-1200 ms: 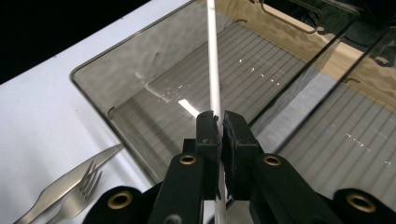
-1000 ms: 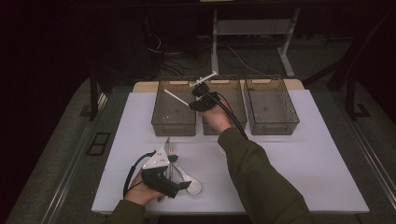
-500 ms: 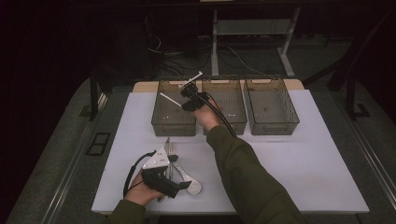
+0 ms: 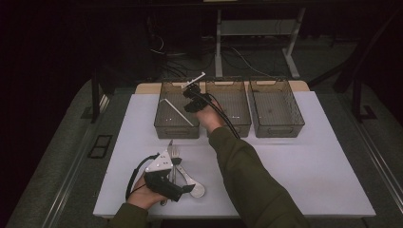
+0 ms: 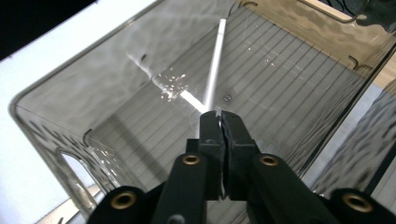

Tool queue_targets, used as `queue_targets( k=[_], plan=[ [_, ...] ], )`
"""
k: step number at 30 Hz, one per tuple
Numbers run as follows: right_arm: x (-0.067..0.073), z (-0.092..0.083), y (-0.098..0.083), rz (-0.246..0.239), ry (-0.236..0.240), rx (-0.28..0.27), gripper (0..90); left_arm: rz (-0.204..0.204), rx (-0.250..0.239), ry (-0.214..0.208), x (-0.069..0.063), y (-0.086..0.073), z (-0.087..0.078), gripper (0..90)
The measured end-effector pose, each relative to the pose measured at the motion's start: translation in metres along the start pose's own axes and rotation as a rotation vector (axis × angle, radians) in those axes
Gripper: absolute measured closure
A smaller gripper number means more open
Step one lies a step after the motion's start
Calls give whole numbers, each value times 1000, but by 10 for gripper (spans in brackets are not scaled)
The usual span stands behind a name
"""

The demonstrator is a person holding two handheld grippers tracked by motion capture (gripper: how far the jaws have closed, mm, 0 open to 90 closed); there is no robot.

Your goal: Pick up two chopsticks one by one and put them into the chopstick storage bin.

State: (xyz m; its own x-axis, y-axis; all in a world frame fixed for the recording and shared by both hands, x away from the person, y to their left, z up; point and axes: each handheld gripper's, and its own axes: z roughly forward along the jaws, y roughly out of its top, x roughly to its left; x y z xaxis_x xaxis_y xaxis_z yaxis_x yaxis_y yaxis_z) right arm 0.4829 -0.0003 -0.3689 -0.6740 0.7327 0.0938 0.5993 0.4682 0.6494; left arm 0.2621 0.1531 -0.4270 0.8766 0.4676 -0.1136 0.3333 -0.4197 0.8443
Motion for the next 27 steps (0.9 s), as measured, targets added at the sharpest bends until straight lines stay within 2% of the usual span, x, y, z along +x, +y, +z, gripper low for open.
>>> queue_targets(
  k=[3, 7, 11, 16, 18, 27],
  plan=[
    [0, -6, 1, 17, 16, -20, 770, -1, -1, 1, 0, 0, 0, 0],
    [-2, -17, 0, 18, 63, -42, 613, 2, 0, 4, 1, 0, -1, 0],
    [-3, -31, -3, -2, 98, -62, 517, 0, 1, 6, 1, -1, -1, 0],
    [-5, -49, -13, -22, 140, -90, 444, 2, 3, 8, 2, -1, -1, 0],
    [-6, -55, -18, -42, 138, -104, 419, 3, 6, 10, 2, -1, -1, 0],
    [-17, -86, -45, -66, 155, -140, 367, 8, 17, 15, 2, -2, -1, 0]
  ],
)
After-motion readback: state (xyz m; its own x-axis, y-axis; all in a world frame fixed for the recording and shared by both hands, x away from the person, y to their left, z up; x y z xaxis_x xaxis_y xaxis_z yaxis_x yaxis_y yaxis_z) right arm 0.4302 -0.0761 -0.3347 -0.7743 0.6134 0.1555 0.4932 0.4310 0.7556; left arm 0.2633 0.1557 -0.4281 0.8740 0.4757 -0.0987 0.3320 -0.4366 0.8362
